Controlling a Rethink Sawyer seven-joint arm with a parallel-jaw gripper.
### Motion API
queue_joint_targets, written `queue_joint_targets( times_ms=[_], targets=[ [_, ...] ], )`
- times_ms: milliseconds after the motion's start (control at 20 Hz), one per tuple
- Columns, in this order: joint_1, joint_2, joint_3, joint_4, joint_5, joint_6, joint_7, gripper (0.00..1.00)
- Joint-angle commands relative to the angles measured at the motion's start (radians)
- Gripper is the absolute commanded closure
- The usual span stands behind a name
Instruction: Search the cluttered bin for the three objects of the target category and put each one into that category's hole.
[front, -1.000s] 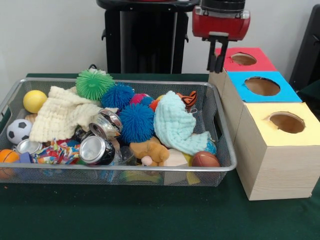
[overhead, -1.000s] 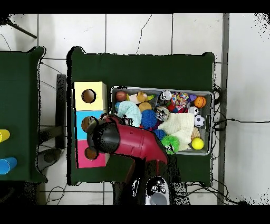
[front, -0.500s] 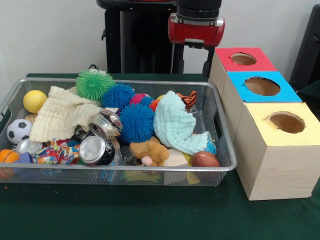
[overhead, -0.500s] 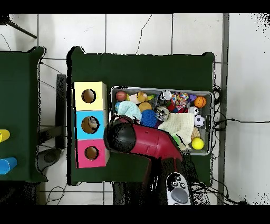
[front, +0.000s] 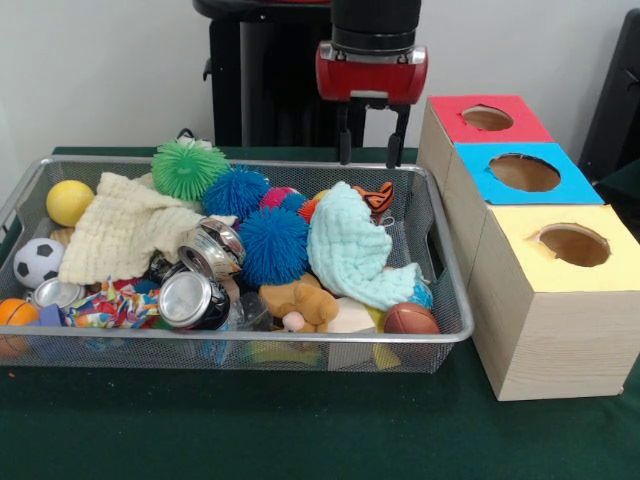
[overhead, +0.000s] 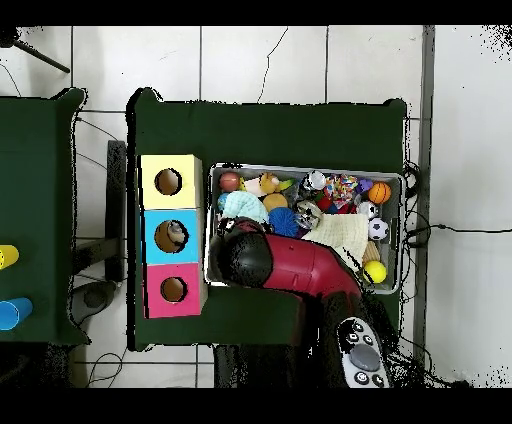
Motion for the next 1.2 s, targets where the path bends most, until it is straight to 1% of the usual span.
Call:
queue_joint_targets(
  times_ms=[50, 150, 300, 500, 900, 1200],
  targets=[
    [-0.050, 0.043, 0.112, 0.077, -0.096, -0.099, 0.009, 0.00],
    [-0.063, 0.051, 0.112, 0.072, -0.120, -0.118, 0.007, 0.00],
    [-0.092, 0.058, 0.118, 0.045, -0.160, -0.119, -0.020, 0.00],
    [-0.143, 0.069, 0.152, 0.017, -0.195, -0.082, -0.048, 0.00],
    [-0.213, 0.090, 0.214, -0.020, -0.237, -0.016, -0.075, 0.00],
    [-0.262, 0.100, 0.233, -0.038, -0.264, 0.022, -0.093, 0.00]
  ],
)
